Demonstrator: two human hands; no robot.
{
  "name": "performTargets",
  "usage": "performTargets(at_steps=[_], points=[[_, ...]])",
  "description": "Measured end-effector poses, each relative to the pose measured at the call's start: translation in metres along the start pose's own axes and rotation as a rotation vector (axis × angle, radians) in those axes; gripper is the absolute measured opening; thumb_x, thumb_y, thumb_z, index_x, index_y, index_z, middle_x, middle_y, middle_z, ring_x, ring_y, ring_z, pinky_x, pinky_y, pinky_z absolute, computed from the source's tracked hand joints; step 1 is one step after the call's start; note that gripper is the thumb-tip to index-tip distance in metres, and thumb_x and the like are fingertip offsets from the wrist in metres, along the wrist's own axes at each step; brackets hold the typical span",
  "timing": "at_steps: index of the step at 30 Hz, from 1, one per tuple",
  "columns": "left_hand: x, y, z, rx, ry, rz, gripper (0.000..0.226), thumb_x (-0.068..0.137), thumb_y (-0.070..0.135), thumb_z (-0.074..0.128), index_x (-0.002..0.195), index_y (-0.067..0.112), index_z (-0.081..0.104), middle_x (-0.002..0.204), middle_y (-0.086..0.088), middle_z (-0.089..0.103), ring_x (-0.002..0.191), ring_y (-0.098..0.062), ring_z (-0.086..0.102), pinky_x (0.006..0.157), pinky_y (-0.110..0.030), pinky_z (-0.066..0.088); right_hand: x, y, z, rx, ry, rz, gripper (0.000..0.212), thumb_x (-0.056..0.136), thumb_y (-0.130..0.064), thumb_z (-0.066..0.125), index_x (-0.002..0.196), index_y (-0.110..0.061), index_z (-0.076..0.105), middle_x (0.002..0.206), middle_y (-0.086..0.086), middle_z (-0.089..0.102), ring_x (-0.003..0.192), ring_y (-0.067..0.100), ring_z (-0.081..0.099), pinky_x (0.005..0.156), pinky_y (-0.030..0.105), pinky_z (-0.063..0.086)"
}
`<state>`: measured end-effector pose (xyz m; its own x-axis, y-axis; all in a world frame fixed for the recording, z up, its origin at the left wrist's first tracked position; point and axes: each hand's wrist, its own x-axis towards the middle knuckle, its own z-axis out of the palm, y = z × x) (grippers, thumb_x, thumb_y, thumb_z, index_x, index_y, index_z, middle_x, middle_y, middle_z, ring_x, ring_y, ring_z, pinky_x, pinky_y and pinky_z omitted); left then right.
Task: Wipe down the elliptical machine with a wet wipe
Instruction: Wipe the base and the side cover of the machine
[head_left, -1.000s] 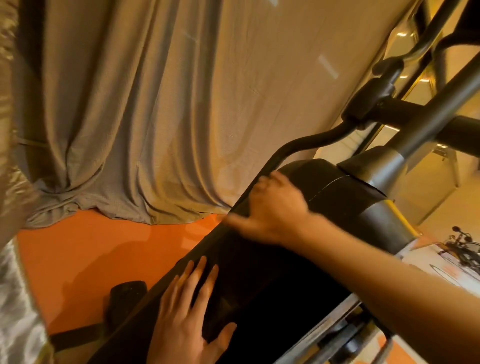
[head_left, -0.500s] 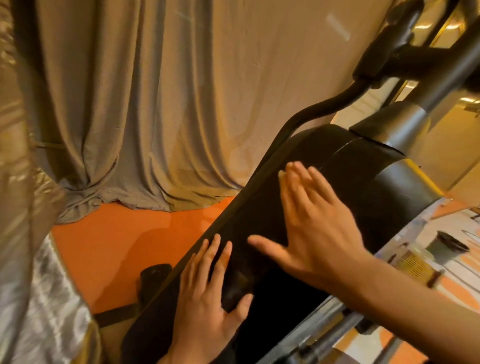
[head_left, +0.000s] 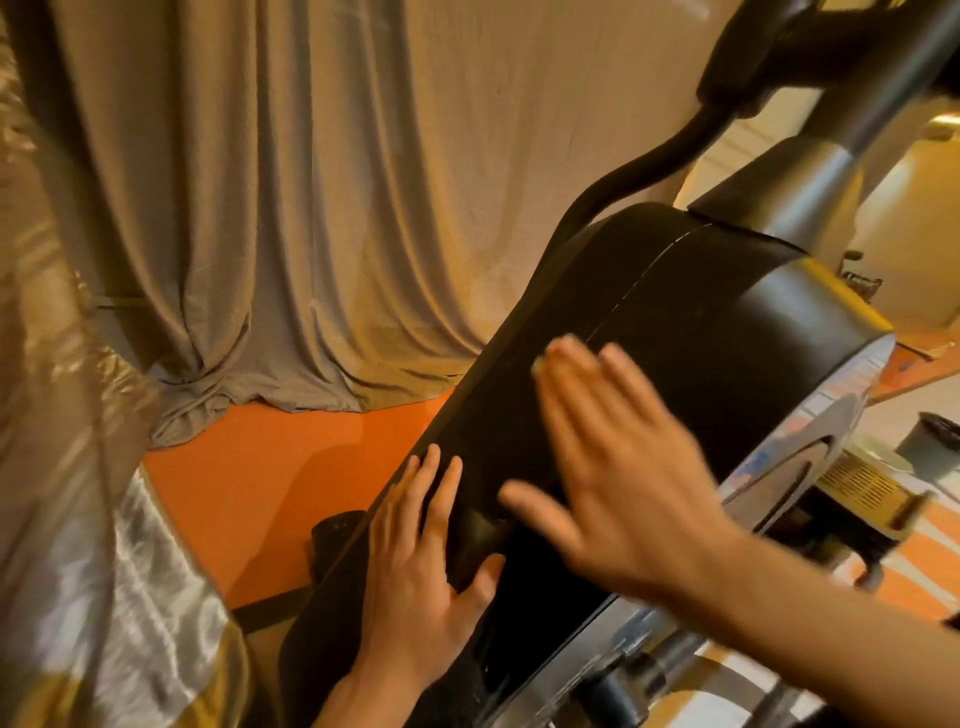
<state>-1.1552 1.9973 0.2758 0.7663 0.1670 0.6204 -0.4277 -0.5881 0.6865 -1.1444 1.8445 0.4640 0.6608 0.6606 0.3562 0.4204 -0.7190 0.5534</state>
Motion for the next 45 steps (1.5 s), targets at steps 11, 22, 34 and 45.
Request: performTargets(at_steps=[11, 22, 34, 45], points=[[-0.006, 0.015, -0.001, 0.012, 0.141, 0.121, 0.074, 0.106, 0.061, 0.039, 0.162, 0.016, 0.02, 0.17, -0.006, 0.022, 0.157, -0.024, 0.025, 0.124, -0.048, 0.032, -0.029, -0.051, 0.022, 0.169, -0.053, -0.178, 0.078, 0.107, -0.062, 0.013, 0.16, -0.007, 0.027, 0.166, 0.015, 0.024, 0.157, 0.026, 0.015, 0.126, 0.046, 0.007], [-0.011, 0.052, 0.013, 0.163, -0.006, 0.115, 0.073, 0.108, 0.052, 0.038, 0.167, 0.019, 0.012, 0.175, 0.002, 0.005, 0.161, -0.015, 0.006, 0.128, -0.043, 0.017, -0.012, 0.011, 0.01, -0.075, -0.044, -0.312, 0.081, 0.105, -0.065, 0.013, 0.155, -0.007, 0.041, 0.159, 0.018, 0.04, 0.152, 0.033, 0.029, 0.127, 0.058, 0.008], [0.001, 0.086, 0.015, -0.002, 0.112, -0.204, 0.066, 0.107, 0.047, 0.024, 0.163, 0.012, 0.023, 0.167, -0.008, 0.033, 0.157, -0.013, 0.024, 0.126, -0.046, 0.03, -0.013, 0.009, 0.015, -0.091, -0.012, -0.31, 0.076, 0.108, -0.053, 0.01, 0.15, -0.002, 0.047, 0.156, 0.025, 0.041, 0.15, 0.039, 0.033, 0.122, 0.059, 0.02], [-0.008, 0.081, 0.029, 0.384, 0.113, -0.199, 0.061, 0.111, 0.041, 0.009, 0.163, 0.011, 0.01, 0.173, -0.004, 0.011, 0.161, -0.011, 0.002, 0.131, -0.039, 0.008, -0.015, 0.01, 0.022, -0.05, 0.057, -0.311, 0.078, 0.107, -0.053, 0.01, 0.145, 0.001, 0.051, 0.15, 0.031, 0.047, 0.145, 0.044, 0.039, 0.121, 0.059, 0.021]])
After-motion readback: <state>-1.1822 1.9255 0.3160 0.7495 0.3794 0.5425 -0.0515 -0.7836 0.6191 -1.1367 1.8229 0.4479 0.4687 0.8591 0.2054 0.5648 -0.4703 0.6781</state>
